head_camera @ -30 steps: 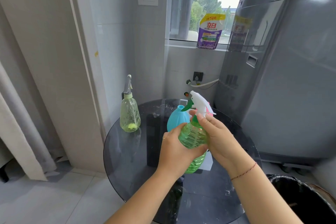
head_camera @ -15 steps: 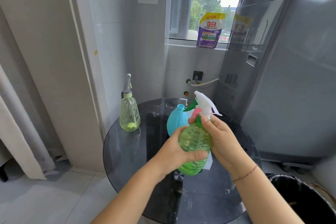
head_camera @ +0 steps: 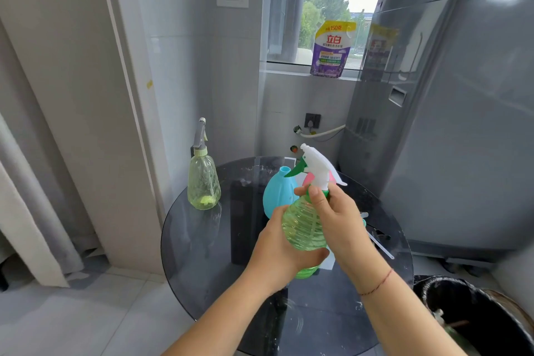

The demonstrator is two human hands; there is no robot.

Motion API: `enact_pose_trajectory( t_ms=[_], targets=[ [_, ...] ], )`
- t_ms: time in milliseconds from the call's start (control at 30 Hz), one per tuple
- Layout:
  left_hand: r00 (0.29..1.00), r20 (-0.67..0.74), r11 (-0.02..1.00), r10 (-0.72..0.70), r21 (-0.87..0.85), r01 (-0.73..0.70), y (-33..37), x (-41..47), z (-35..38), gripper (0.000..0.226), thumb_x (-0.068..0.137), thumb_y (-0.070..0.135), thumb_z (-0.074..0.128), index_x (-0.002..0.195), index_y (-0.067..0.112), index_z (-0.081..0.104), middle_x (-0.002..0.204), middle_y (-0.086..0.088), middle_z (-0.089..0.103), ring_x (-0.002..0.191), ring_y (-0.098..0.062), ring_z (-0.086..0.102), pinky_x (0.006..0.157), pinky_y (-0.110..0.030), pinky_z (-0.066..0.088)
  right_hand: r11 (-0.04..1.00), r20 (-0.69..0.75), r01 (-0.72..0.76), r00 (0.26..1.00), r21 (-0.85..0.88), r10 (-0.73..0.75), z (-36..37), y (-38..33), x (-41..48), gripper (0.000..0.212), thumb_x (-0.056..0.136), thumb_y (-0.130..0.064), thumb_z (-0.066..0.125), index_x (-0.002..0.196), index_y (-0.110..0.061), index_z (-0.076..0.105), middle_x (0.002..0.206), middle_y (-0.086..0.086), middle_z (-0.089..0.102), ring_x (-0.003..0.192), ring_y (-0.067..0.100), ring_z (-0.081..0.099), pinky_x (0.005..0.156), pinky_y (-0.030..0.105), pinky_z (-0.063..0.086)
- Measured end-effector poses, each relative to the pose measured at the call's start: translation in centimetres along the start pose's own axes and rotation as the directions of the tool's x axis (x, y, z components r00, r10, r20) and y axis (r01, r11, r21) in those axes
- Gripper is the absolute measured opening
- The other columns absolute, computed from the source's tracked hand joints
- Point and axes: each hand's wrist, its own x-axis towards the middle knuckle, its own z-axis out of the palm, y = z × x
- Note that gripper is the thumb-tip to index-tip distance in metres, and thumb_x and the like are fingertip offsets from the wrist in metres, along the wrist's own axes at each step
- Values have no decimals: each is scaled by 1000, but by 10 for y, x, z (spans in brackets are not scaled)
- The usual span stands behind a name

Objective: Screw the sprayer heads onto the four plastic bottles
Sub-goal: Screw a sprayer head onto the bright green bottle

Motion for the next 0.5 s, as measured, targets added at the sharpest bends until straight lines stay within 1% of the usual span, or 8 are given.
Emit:
enact_pose_trajectory(
  t_ms=[67,133,233,300,333,400,467,500],
  targets=[
    [1000,-7,1000,10,-19,-10,0,-1,2,62,45,50,83,94,54,45,93,16,68,82,3,68,64,-15,55,1000,-55,-10,998,-22,9,4,0,-2,24,95,-34,50,94,-21,70,95,4,72,90,25,68,80,45,55],
    [1000,8,1000,19,-25,-19,1,-2,-1,69,46,50,85,100,55,42,104,17,63,87,5,65,64,-12,52,1000,-88,-27,996,-6,27,8,0,-3,25,95,-36,50,93,-21,70,95,5,72,90,25,68,79,43,54],
    [999,43,999,-6,31,5,-4,-2,-7,110,47,50,89,136,41,24,130,16,30,113,-1,50,90,-22,48,999,-160,-27,987,42,34,11,-1,-1,28,93,-36,53,95,-11,66,89,13,70,85,29,67,77,44,54],
    [1000,-5,997,-18,72,19,-6,-4,-9,123,41,55,86,141,37,17,132,15,22,120,-5,41,95,-26,47,999,-177,-10,984,45,18,14,-2,0,27,91,-36,56,92,-10,64,78,9,66,72,24,64,66,35,53],
    [999,-43,996,-7,84,10,-7,-5,-10,117,40,56,84,138,37,22,130,16,26,118,-4,41,89,-22,47,999,-167,3,986,52,6,17,-3,-1,24,91,-35,59,89,-12,63,72,3,63,66,17,60,60,27,51],
    [992,-117,998,38,62,-30,-12,-4,-11,89,42,52,83,120,46,41,121,18,43,107,0,52,74,-15,48,996,-109,26,994,90,-16,25,-2,-2,14,88,-33,63,87,-19,63,69,-7,61,61,3,59,56,17,47],
    [984,-173,999,35,-5,-36,-19,-2,-17,67,44,47,83,99,59,48,107,18,59,92,5,62,64,-15,52,997,-16,21,1000,80,-20,32,2,-1,10,86,-30,66,94,-25,62,78,-9,65,70,-3,63,60,13,49],
    [981,-192,999,21,-33,-28,-23,0,-22,64,45,47,83,96,62,48,102,19,64,88,8,63,62,-13,52,999,46,4,999,54,-6,35,6,0,19,85,-30,67,103,-25,61,88,-10,66,80,-3,64,67,14,51]
  ],
)
